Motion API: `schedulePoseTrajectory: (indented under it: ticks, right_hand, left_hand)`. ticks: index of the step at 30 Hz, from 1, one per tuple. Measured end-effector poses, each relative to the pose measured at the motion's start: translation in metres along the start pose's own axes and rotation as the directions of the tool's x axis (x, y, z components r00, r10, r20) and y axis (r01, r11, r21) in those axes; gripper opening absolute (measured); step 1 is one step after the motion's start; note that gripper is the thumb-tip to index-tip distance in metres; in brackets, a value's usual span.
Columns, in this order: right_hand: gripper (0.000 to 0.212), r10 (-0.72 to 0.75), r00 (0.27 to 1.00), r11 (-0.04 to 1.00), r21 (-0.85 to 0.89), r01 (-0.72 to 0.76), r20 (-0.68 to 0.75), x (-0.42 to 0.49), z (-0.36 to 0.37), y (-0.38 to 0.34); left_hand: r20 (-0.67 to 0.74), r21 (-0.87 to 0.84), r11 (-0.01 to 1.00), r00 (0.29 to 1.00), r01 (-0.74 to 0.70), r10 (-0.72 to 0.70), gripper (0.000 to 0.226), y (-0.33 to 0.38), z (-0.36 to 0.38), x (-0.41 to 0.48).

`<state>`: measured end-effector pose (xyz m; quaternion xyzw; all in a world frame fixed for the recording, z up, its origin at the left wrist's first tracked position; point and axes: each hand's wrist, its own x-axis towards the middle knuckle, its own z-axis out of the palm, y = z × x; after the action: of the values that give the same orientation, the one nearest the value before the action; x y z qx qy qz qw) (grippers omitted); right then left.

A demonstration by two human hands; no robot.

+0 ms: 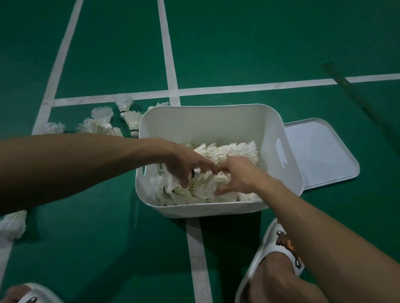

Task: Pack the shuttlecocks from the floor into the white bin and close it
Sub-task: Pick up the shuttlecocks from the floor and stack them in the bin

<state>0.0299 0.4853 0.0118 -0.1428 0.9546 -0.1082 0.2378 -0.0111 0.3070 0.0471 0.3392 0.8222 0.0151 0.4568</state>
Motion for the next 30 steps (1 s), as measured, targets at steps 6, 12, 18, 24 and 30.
schedulePoseTrajectory:
  ticks: [6,12,18,24,30]
  right_hand:
    - [0.085,0.033,0.984,0.995,0.091,-0.05,0.173,-0.006,-0.016,0.013]
    - [0.066,0.08,0.995,0.997,0.008,-0.08,0.052,0.003,-0.005,0.007]
    - [0.063,0.032,0.999,0.992,0.126,-0.03,-0.019,0.008,0.002,-0.012]
    - [0.07,0.097,0.992,0.95,0.289,-0.115,0.076,-0.001,-0.012,0.005]
    - [0.055,0.132,0.991,0.849,0.517,-0.109,-0.008,-0.012,-0.043,0.017]
  left_hand:
    - [0.002,-0.025,1.0,1.0,0.0,0.0,0.088,-0.002,0.0,0.0]
    - [-0.036,-0.026,0.999,0.999,-0.027,0.026,0.086,-0.007,0.0,-0.001]
    - [-0.048,-0.067,0.997,0.999,-0.028,0.024,0.079,-0.01,0.003,-0.005]
    - [-0.127,-0.082,0.996,0.991,0.023,-0.033,0.063,-0.012,0.002,-0.006]
    - [-0.326,-0.532,0.837,0.943,-0.125,-0.066,0.041,-0.007,-0.023,-0.012]
